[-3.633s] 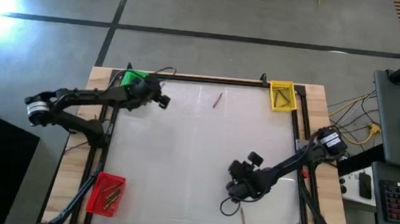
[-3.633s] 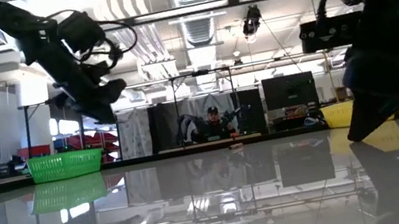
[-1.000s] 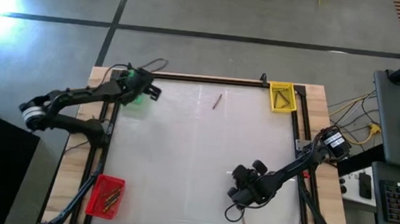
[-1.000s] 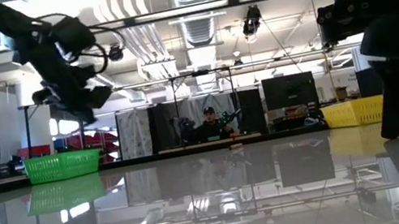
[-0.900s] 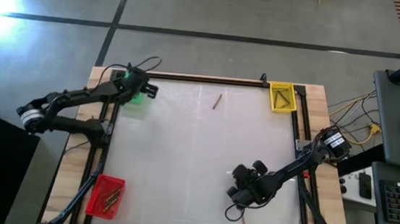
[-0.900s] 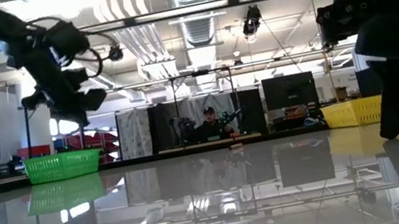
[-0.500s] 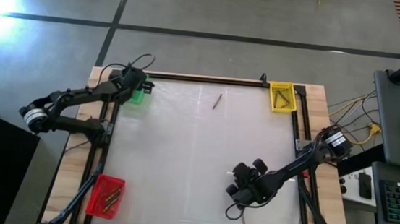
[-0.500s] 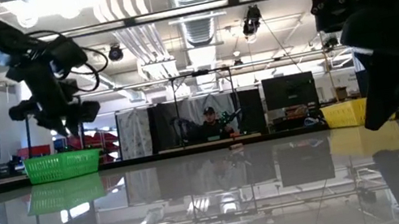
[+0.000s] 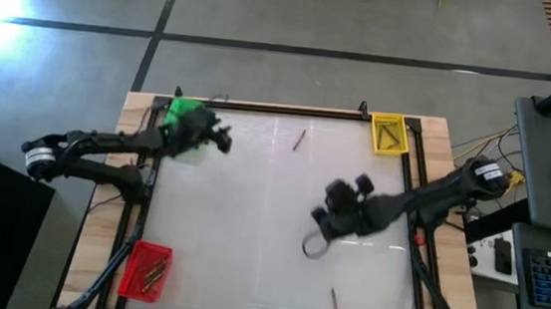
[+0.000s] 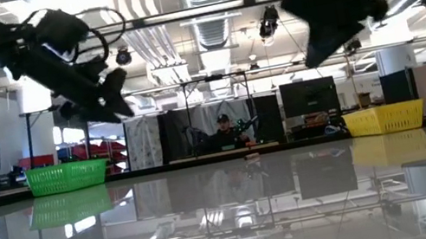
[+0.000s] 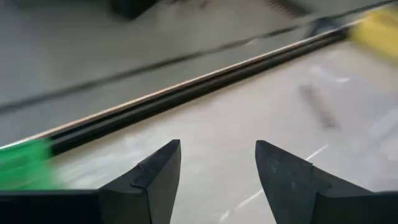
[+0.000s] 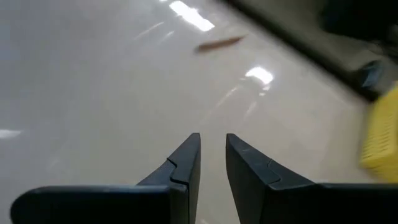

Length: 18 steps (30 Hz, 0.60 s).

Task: Sort crayons
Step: Put the brown crayon into the yellow basket

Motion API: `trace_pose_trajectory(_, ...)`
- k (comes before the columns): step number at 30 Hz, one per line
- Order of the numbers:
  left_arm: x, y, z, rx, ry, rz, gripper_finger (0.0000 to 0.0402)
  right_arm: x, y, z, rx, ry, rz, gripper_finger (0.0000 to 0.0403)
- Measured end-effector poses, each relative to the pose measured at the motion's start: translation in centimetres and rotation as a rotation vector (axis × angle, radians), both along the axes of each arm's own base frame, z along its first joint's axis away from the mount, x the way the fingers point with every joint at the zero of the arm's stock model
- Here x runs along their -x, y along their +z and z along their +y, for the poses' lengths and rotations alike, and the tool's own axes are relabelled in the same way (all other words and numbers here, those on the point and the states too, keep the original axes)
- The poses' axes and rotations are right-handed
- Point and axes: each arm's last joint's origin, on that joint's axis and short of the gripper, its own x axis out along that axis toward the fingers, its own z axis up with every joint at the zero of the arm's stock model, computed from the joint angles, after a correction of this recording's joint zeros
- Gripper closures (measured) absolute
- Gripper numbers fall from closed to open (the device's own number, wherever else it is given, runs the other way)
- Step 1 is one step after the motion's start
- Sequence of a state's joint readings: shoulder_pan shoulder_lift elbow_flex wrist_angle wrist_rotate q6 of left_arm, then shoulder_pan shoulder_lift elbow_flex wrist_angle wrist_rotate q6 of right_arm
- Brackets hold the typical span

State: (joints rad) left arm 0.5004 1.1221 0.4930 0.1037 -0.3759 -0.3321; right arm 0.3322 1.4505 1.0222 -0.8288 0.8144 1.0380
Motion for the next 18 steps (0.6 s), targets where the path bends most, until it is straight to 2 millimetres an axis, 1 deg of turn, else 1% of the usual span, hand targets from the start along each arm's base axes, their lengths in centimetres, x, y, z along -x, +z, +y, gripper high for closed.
trace_pose_trajectory(2, -0.8, -0.7, -1.9, -0.058, -0.067, -0.047, 0.0210, -0.3, 0.6, -2.2, 0.035, -0.062, -0.013, 0.0335)
trace_pose_trajectory(5, -1.5, -1.6, -4.4, -0.120, -0.153, -0.097, 0.0211, -0.9, 1.3, -5.4, 0.030, -0.169, -0.073, 0.0335)
trace_pose_trajectory(6, -1.7, -1.8, -5.1, -0.131, -0.176, -0.109, 0.0211, -1.2, 1.4, -6.6, 0.001, -0.202, -0.097, 0.0335)
trace_pose_trajectory(8, -2.0, -2.0, -5.9, -0.145, -0.219, -0.119, 0.0211, -1.8, 1.3, -9.0, -0.102, -0.178, -0.072, 0.0335)
trace_pose_trajectory(10, -2.1, -2.3, -6.2, -0.168, -0.250, -0.066, 0.0211, -2.7, 0.9, -11.2, -0.198, -0.145, -0.095, 0.0335)
trace_pose_trajectory(13, -1.9, -3.1, -6.0, -0.156, -0.242, 0.005, 0.0211, -3.8, -0.1, -14.2, -0.255, -0.163, -0.143, 0.0335)
trace_pose_trajectory(15, -1.9, -3.5, -6.0, -0.144, -0.247, 0.039, 0.0211, -4.3, -0.8, -16.0, -0.271, -0.224, -0.164, 0.0335)
trace_pose_trajectory(18, -1.8, -4.0, -6.0, -0.127, -0.258, 0.078, 0.0211, -5.3, -2.5, -18.2, -0.281, -0.305, -0.176, 0.0331)
